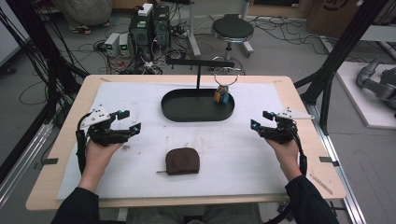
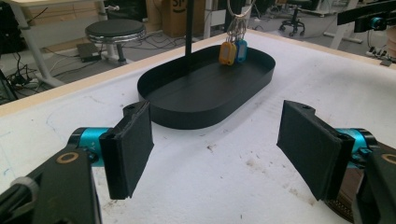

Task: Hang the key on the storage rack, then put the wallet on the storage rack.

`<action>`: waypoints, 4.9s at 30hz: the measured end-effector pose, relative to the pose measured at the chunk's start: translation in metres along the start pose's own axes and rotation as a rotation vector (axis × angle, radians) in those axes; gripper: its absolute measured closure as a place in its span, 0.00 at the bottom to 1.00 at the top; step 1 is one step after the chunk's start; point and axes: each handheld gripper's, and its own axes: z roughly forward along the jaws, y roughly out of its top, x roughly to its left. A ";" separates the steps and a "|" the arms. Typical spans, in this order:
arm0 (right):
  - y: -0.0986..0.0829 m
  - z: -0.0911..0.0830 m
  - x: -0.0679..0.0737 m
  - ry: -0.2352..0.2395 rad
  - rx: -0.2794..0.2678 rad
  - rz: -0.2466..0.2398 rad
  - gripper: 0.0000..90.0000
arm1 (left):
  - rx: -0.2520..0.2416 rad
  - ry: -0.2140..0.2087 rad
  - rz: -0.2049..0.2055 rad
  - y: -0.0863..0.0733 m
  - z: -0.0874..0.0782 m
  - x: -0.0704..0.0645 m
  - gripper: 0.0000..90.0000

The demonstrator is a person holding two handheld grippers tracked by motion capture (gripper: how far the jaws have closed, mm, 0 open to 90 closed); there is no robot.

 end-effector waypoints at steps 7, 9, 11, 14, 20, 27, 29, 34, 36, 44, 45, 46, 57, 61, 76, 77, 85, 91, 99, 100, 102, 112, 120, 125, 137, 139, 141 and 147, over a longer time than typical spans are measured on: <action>0.000 0.000 0.001 0.000 0.002 -0.008 0.33 | 0.001 -0.003 0.009 0.001 0.001 -0.003 0.29; 0.000 0.000 0.001 0.003 -0.002 -0.010 0.33 | -0.003 -0.005 0.009 0.001 0.001 -0.003 0.29; -0.001 -0.001 0.001 0.004 -0.003 -0.009 0.33 | -0.004 -0.009 0.008 0.002 0.002 -0.004 0.29; -0.002 0.000 0.000 0.001 0.002 -0.005 0.33 | -0.002 -0.018 0.005 0.002 0.003 -0.005 0.29; -0.006 0.003 -0.007 -0.009 0.003 0.017 0.33 | 0.005 -0.023 0.015 0.002 0.005 -0.009 0.29; -0.006 0.002 -0.010 -0.007 -0.013 0.026 0.33 | 0.001 -0.039 0.012 0.002 0.005 -0.015 0.29; -0.006 0.003 -0.011 -0.005 -0.011 0.024 0.33 | 0.004 -0.039 0.014 0.002 0.006 -0.017 0.29; -0.006 0.005 -0.011 -0.001 -0.012 0.025 0.33 | 0.013 -0.048 0.015 0.002 0.009 -0.022 0.29; -0.006 0.005 -0.011 0.000 -0.013 0.021 0.33 | 0.014 -0.055 0.015 0.002 0.010 -0.024 0.29; -0.006 0.003 -0.011 0.000 -0.021 0.020 0.33 | 0.028 -0.100 -0.006 -0.002 0.015 -0.036 0.29; -0.006 0.003 -0.011 0.000 -0.021 0.025 0.33 | 0.031 -0.108 -0.011 -0.003 0.015 -0.037 0.29; -0.006 0.003 -0.012 0.002 -0.022 0.026 0.33 | 0.037 -0.117 -0.017 -0.004 0.017 -0.039 0.29; -0.006 0.006 -0.011 0.000 -0.018 0.023 0.33 | 0.105 -0.195 -0.041 -0.017 0.028 -0.069 0.29; -0.006 0.006 -0.010 -0.001 -0.019 0.019 0.33 | 0.125 -0.201 -0.058 -0.023 0.029 -0.074 0.29; -0.006 0.007 -0.009 0.007 -0.014 0.015 0.33 | 0.236 -0.257 -0.088 -0.041 0.037 -0.094 0.33; -0.006 0.007 -0.008 0.007 -0.014 0.013 0.33 | 0.245 -0.257 -0.091 -0.042 0.038 -0.095 0.33; -0.006 0.008 -0.008 0.011 -0.014 0.013 0.33 | 0.297 -0.272 -0.065 -0.045 0.044 -0.102 0.31; -0.006 0.009 -0.008 0.015 -0.013 0.010 0.33 | 0.345 -0.281 -0.064 -0.048 0.050 -0.105 0.30; -0.006 0.011 -0.006 0.028 -0.005 0.006 0.33 | 0.351 -0.289 -0.058 -0.047 0.050 -0.107 0.27; -0.006 0.011 -0.006 0.030 -0.004 0.004 0.33 | 0.355 -0.286 -0.056 -0.047 0.050 -0.107 0.27; -0.006 0.011 -0.006 0.036 -0.001 0.003 0.33 | 0.360 -0.283 -0.060 -0.048 0.051 -0.107 0.27; -0.006 0.019 0.005 0.091 0.026 -0.031 0.33 | 0.401 -0.282 -0.040 -0.049 0.054 -0.110 0.37; -0.006 0.023 0.012 0.122 0.047 -0.050 0.33 | 0.396 -0.282 -0.027 -0.049 0.053 -0.111 0.50; -0.005 0.027 0.019 0.154 0.060 -0.061 0.33 | 0.393 -0.284 -0.022 -0.049 0.053 -0.111 0.54; -0.002 0.043 0.052 0.265 0.092 -0.109 0.33 | 0.388 -0.261 0.002 -0.049 0.052 -0.115 0.67; -0.002 0.044 0.053 0.268 0.094 -0.115 0.33 | 0.387 -0.258 0.010 -0.048 0.052 -0.116 0.68; -0.002 0.045 0.053 0.272 0.096 -0.111 0.34 | 0.383 -0.256 0.023 -0.048 0.051 -0.116 0.69; -0.002 0.044 0.052 0.292 0.094 -0.093 0.34 | 0.360 -0.241 0.102 -0.044 0.050 -0.121 0.71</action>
